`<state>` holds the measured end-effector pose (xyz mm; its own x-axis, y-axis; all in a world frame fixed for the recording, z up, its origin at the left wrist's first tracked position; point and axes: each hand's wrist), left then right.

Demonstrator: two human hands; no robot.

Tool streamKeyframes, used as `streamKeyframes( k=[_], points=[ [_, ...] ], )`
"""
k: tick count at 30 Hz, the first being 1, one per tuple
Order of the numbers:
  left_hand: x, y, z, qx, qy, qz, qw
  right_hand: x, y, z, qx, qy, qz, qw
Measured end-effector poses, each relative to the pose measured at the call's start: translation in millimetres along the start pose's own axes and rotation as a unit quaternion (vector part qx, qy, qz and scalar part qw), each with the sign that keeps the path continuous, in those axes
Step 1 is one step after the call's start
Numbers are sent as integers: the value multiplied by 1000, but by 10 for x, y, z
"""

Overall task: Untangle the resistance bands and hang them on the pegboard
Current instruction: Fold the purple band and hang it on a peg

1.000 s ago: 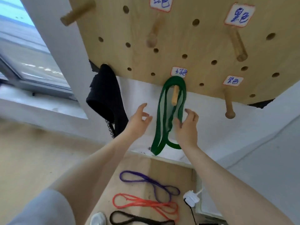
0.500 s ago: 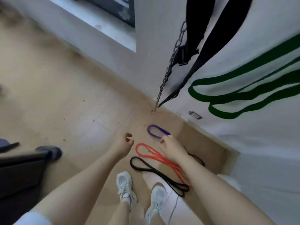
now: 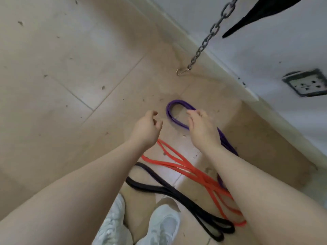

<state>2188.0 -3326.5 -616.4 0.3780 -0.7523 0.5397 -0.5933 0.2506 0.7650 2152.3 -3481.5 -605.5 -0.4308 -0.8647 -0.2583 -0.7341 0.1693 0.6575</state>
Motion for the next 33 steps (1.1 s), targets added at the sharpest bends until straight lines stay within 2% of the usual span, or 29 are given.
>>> streamKeyframes(
  k=[3,8,11,14,17,19,22,28,33],
  points=[
    [-180,-609,351,22,55,12,998,133,-584,299,36,14,12,999],
    [-194,-1119,730,58,160,14,985,262,-1120,569,25,23,16,999],
    [-100,-1063,751,54,314,-2,948,267,-1088,585,21,-87,27,996],
    [33,-702,658,8,395,53,917,278,-768,454,33,-254,4,966],
    [249,-220,490,-13,370,102,923,295,-276,57,40,-343,-24,938],
    [474,125,349,-12,339,129,932,257,139,-320,29,-360,-24,932],
    [928,720,96,-16,307,161,938,143,800,-983,54,-388,-22,920],
    [1842,2141,-455,-26,267,224,937,-216,2113,-2275,96,-417,-31,903],
    [2488,3229,-1028,4,212,273,938,-566,3122,-3150,139,-380,-66,912]
  ],
)
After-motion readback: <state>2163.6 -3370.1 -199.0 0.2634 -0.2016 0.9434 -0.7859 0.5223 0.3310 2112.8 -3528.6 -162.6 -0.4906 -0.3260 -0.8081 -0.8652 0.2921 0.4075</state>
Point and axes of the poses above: each hand's wrist, its own y-axis away from the middle knuckle, its own z-axis out of the palm, x = y × z, and after that the axes turned 9 degrees about -x, right-handed
